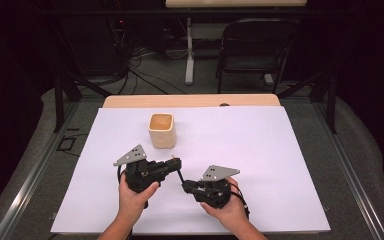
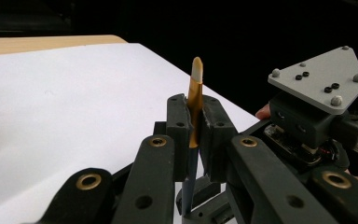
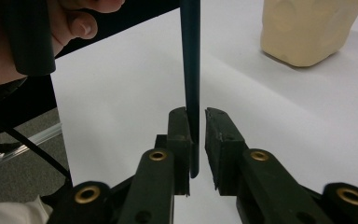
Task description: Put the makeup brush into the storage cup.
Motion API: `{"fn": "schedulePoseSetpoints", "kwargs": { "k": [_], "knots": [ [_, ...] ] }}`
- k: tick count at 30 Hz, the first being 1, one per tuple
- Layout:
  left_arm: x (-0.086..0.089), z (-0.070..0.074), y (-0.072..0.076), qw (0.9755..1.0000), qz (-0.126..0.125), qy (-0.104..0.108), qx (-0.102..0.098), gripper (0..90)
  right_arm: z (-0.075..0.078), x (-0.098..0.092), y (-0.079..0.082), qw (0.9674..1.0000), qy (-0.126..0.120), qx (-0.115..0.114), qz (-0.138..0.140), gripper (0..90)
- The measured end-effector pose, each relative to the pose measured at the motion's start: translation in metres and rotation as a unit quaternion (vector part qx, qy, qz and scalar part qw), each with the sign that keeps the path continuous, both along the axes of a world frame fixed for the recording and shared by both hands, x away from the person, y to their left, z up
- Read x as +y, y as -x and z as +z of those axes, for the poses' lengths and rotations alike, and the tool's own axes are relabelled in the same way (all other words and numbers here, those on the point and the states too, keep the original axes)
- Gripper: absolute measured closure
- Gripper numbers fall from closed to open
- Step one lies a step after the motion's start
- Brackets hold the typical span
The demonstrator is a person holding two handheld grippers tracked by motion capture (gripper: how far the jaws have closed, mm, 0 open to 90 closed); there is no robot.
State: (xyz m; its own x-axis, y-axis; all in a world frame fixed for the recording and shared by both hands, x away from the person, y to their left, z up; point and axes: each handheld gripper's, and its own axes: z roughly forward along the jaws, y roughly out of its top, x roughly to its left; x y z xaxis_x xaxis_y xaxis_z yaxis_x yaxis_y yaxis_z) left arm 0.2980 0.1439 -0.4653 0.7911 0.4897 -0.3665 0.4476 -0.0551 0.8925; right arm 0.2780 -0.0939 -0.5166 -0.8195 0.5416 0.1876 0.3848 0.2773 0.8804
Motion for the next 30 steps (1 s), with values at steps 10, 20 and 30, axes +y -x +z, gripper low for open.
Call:
{"fn": "schedulePoseSetpoints", "kwargs": {
  "k": [10,20,30],
  "knots": [
    [0.0047,-0.001,-0.0025,1.0,0.008,0.001,0.003,83.6,-0.0003,-0.0014,-0.001,1.0,-0.006,0.004,-0.002,70.3],
    [0.0083,-0.0016,-0.004,0.9998,0.02,0.001,0.005,83.6,-0.0012,-0.0032,-0.0021,0.9999,-0.004,0.008,-0.005,69.9],
    [0.0096,-0.0027,-0.0048,0.9997,0.023,0.001,0.006,83.5,-0.0028,-0.0049,-0.0037,0.9999,-0.008,0.01,-0.008,68.6]
  ]
}}
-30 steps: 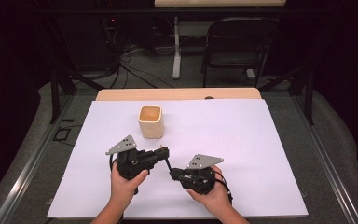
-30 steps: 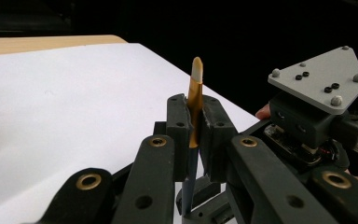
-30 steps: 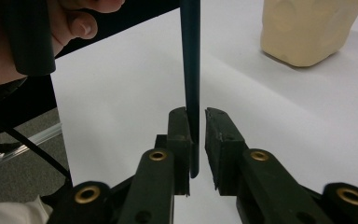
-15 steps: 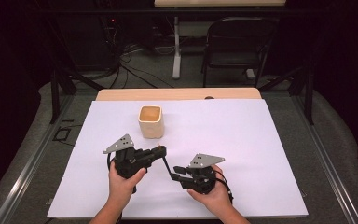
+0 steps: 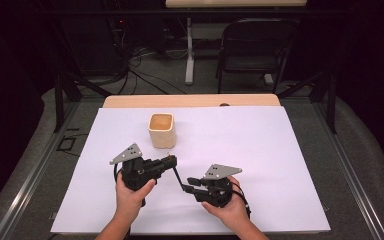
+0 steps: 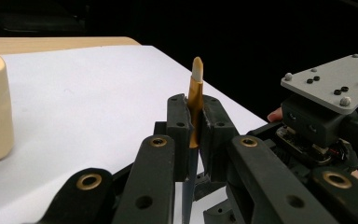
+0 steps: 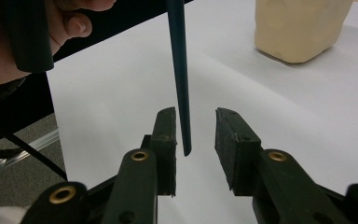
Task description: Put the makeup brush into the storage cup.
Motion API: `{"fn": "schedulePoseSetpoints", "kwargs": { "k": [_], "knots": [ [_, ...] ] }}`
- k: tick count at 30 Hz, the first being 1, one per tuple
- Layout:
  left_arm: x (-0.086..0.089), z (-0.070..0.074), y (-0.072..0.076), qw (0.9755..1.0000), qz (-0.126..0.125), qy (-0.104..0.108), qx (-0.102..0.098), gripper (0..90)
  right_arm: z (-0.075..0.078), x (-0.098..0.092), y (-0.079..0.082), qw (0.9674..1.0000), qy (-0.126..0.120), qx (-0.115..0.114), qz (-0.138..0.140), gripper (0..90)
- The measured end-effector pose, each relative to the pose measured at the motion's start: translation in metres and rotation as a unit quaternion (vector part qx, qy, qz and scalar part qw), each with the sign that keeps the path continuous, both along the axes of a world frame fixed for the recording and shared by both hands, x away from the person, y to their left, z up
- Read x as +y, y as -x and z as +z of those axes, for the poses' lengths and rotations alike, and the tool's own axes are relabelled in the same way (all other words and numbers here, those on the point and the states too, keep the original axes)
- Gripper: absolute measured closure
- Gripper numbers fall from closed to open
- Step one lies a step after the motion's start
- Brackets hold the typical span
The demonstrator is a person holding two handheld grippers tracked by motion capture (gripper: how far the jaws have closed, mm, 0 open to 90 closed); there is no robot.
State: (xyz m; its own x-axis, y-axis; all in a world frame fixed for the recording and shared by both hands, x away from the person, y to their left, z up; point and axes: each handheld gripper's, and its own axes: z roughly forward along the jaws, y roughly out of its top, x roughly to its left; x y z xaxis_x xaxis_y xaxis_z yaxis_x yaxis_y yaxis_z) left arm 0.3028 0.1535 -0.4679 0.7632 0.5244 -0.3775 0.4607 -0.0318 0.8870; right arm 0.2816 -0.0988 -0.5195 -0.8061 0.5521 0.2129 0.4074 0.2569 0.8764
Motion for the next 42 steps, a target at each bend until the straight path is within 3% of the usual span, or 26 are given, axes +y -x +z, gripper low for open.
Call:
{"fn": "schedulePoseSetpoints", "kwargs": {
  "k": [12,18,22,42],
  "knots": [
    [0.002,-0.007,-0.003,0.9998,0.016,0.002,0.009,80.7,-0.008,-0.005,-0.006,0.9999,0.0,0.002,-0.011,60.9],
    [-0.001,-0.012,-0.004,0.9998,0.015,-0.006,0.015,79.3,-0.014,-0.01,-0.01,0.9995,-0.006,0.019,-0.023,59.6],
    [0.0,-0.01,-0.004,0.9998,0.015,-0.002,0.009,79.8,-0.011,-0.011,-0.01,0.9997,-0.007,0.009,-0.022,62.9],
    [0.016,-0.002,-0.006,0.9992,0.041,0.0,-0.004,83.8,-0.007,-0.014,-0.01,0.9995,-0.016,0.006,-0.025,60.0]
  ]
}}
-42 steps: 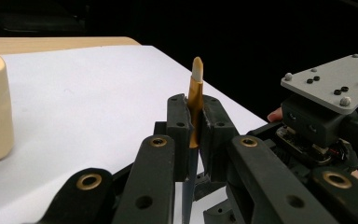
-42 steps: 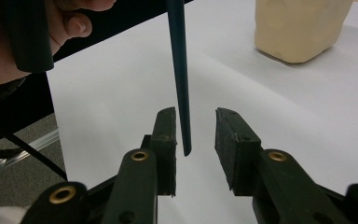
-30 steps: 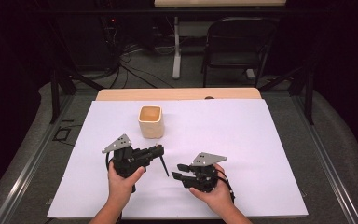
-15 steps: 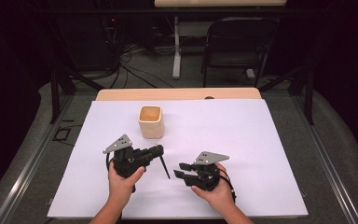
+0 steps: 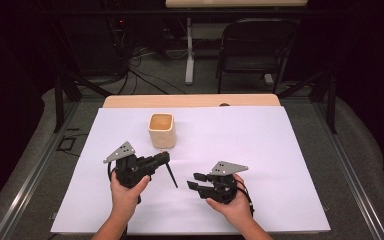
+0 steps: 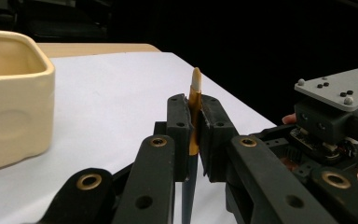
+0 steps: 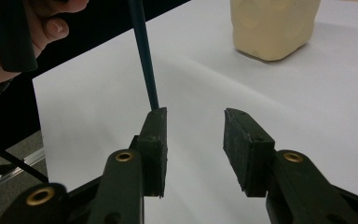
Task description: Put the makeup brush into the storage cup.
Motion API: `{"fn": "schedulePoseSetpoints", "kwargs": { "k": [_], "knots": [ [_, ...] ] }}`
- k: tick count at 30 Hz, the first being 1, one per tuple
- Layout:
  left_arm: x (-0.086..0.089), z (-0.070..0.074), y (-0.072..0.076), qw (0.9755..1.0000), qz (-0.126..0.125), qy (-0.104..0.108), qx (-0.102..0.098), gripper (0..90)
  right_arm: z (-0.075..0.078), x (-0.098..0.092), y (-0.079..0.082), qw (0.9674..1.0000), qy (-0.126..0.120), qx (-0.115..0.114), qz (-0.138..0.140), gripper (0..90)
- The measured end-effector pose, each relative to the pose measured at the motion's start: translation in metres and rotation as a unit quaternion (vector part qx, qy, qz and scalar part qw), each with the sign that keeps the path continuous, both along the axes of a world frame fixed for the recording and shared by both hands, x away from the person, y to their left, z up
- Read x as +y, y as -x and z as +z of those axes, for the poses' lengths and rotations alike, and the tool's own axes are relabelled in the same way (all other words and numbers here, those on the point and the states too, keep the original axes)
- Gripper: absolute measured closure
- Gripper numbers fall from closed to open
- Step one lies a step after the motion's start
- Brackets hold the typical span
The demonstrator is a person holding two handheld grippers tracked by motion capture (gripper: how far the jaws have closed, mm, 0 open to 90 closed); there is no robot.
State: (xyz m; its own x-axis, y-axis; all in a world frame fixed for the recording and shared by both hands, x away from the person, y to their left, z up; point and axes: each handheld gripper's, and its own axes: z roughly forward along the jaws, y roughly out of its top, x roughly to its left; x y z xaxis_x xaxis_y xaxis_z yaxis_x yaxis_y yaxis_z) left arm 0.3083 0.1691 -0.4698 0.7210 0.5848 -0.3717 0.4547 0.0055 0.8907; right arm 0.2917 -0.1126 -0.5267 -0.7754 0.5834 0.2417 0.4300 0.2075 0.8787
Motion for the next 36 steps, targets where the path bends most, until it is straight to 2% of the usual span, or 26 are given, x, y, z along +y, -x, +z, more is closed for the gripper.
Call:
{"fn": "schedulePoseSetpoints", "kwargs": {
  "k": [16,23,36],
  "knots": [
    [0.016,0.002,-0.003,0.9987,0.047,-0.015,-0.017,83.8,0.002,-0.006,-0.002,0.9999,-0.006,-0.002,-0.011,56.9],
    [0.019,0.002,-0.003,0.9968,0.066,-0.031,-0.033,83.8,0.001,-0.006,-0.002,0.9999,-0.007,-0.002,-0.012,56.5],
    [0.026,0.002,-0.005,0.9934,0.093,-0.044,-0.052,83.8,0.001,-0.008,-0.003,0.9998,-0.005,-0.002,-0.017,56.4]
  ]
}}
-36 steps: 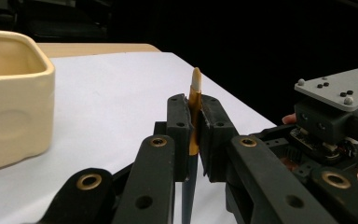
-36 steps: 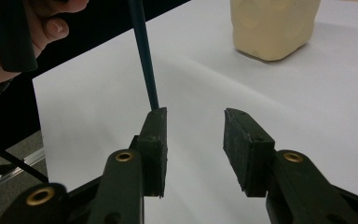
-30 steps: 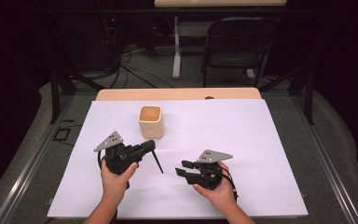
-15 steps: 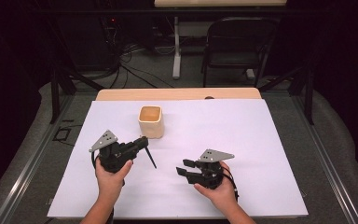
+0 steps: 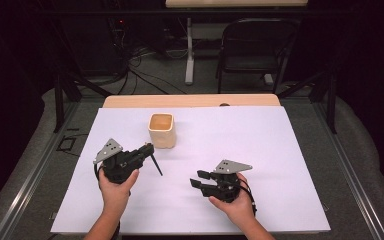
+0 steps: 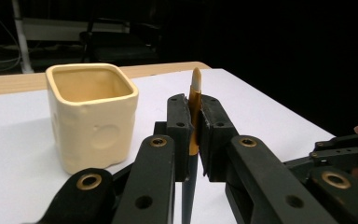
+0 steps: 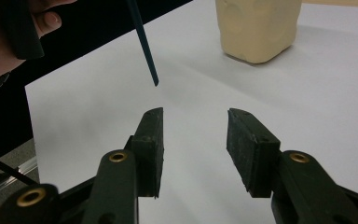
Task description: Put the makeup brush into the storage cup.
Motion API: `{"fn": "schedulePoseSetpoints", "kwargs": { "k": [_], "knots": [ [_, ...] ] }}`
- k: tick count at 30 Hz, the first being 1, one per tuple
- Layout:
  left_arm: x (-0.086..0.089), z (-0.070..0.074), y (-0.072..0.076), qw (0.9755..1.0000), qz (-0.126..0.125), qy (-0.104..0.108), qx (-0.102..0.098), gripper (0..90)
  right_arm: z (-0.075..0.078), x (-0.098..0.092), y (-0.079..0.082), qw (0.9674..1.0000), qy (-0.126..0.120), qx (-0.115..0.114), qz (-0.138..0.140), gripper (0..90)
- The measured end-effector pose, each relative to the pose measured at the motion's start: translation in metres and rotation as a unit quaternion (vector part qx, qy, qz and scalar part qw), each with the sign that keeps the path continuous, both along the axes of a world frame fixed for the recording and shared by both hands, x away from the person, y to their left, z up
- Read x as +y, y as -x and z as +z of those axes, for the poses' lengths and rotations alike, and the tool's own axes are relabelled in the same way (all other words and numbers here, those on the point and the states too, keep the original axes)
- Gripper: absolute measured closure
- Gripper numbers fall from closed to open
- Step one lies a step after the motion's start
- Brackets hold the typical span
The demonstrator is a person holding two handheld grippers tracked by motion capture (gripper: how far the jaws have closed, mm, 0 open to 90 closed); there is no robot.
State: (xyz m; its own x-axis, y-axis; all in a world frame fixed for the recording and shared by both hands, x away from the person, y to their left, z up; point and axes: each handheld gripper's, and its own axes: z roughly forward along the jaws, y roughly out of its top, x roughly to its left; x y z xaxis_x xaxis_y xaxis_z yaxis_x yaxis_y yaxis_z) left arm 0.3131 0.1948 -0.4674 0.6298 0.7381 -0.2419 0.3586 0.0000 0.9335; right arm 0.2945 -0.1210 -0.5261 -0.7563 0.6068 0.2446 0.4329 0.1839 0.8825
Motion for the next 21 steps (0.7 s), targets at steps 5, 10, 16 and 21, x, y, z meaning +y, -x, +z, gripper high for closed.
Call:
{"fn": "schedulePoseSetpoints", "kwargs": {
  "k": [5,10,16,21],
  "knots": [
    [0.001,0.0,0.0,0.9998,0.011,-0.011,-0.01,83.8,-0.001,0.0,0.0,1.0,0.002,-0.001,0.0,54.8],
    [0.0,0.002,-0.001,0.9995,0.019,-0.019,-0.017,83.8,-0.002,0.0,-0.002,1.0,0.007,-0.002,-0.002,52.1],
    [0.002,0.008,-0.007,0.999,0.027,-0.022,-0.027,83.8,-0.005,0.0,-0.003,0.9999,0.01,-0.001,-0.004,49.9],
    [0.004,0.011,-0.014,0.9991,0.03,-0.017,-0.025,83.8,-0.005,-0.002,-0.003,0.9999,0.015,-0.003,-0.006,49.3]
  ]
}}
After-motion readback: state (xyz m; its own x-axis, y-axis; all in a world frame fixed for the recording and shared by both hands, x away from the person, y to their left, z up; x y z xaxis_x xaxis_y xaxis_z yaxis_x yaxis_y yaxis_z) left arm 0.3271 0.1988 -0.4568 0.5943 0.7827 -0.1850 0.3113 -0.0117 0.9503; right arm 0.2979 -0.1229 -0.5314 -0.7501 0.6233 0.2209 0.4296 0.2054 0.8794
